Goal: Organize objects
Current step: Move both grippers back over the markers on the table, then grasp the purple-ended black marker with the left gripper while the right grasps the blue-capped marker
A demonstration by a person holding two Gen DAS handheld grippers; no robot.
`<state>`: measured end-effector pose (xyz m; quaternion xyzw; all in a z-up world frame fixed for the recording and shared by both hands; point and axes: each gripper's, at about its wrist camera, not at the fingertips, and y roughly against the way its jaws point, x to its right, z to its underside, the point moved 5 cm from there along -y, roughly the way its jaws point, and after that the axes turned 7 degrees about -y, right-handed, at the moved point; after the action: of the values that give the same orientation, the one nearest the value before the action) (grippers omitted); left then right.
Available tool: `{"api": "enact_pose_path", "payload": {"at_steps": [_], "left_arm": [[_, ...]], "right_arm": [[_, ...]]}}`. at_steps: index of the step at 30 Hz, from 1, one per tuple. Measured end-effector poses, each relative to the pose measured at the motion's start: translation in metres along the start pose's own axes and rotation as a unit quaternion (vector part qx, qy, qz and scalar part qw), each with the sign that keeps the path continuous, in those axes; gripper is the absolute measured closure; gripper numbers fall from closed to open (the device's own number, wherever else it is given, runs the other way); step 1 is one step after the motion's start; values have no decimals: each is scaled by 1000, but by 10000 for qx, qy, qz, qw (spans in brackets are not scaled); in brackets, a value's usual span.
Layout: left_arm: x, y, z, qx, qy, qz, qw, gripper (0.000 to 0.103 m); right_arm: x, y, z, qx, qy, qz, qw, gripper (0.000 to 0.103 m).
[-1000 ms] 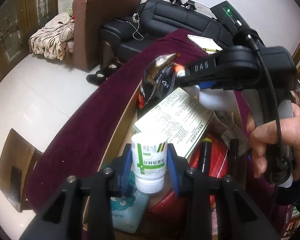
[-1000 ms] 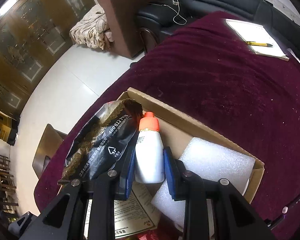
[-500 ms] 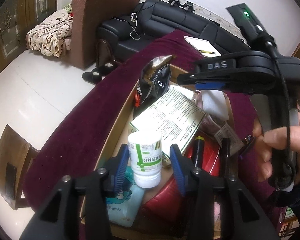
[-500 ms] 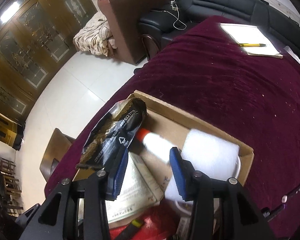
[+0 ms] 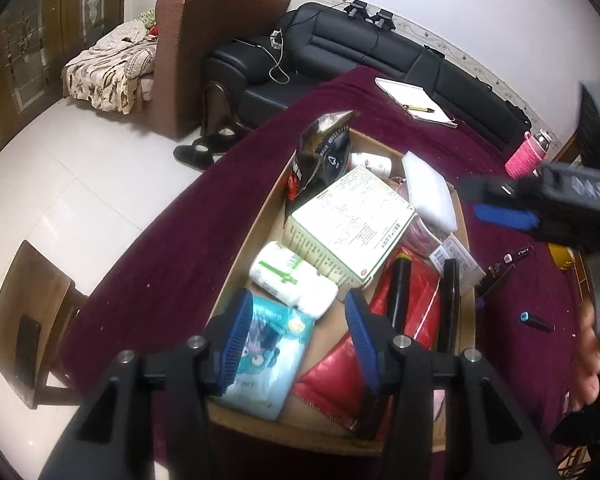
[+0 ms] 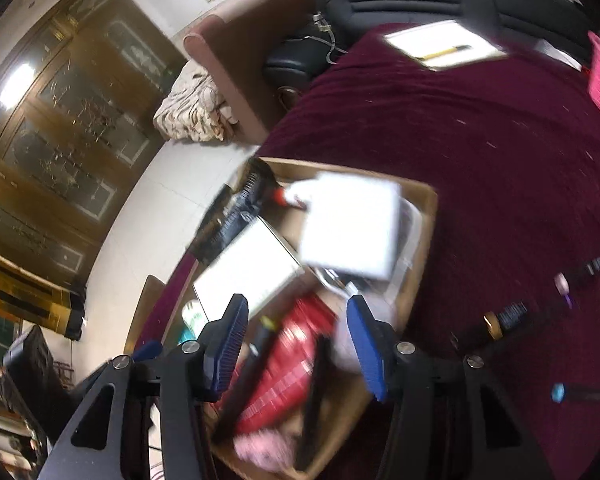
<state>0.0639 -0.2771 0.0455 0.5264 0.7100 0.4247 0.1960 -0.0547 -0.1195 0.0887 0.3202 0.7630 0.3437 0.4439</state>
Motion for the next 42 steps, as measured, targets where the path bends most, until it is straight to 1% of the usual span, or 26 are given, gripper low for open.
{"api": "enact_pose_path", "payload": {"at_steps": [3,6,10,14,16,19,22,24,25,27,29,33,35,38,40,42], "left_arm": [[5,4,5,17,-43,53,10000,56],[25,4,5,29,-250,175,9995,56],[67,4,-1,75,-717,412,9965,56],[117,-2,-6,52,-1217,738,9898,55],[142,-10,-3,-59,-1474,915,9848,55],[181,-21,4,-201,-1912,1158,9745,55],[216,-35,8,-349,-2345,1374,9617,55],[240,-47,8,-498,-2627,1602,9502,55],[247,-51,8,-531,-2709,1666,9466,55],[263,-63,8,-693,-2946,1700,9378,55],[274,-73,5,-734,-3054,1772,9327,57],[286,-90,0,-824,-3242,1657,9277,57],[288,-99,-1,-898,-3343,1540,9255,62],[292,-109,0,-1002,-3487,1448,9206,65],[295,-116,1,-1039,-3600,1342,9174,66],[297,-120,0,-987,-3666,1268,9164,66]], "right_arm": [[32,19,15,37,-344,28,9994,46],[69,37,30,92,-767,69,9970,46],[117,64,50,269,-1285,244,9910,46],[166,93,75,419,-1789,441,9820,44],[186,104,87,458,-2015,502,9771,44],[211,118,102,493,-2300,582,9702,41],[231,129,115,514,-2506,624,9647,41],[241,134,121,519,-2566,638,9630,41],[245,137,123,524,-2586,642,9624,41],[253,142,129,524,-2609,655,9617,40],[260,145,133,495,-2616,664,9616,39],[271,150,139,494,-2676,685,9598,39],[277,153,141,496,-2715,700,9586,38],[286,156,145,466,-2768,714,9571,38],[289,156,146,441,-2771,711,9572,38],[291,157,146,417,-2754,709,9578,38]]}}
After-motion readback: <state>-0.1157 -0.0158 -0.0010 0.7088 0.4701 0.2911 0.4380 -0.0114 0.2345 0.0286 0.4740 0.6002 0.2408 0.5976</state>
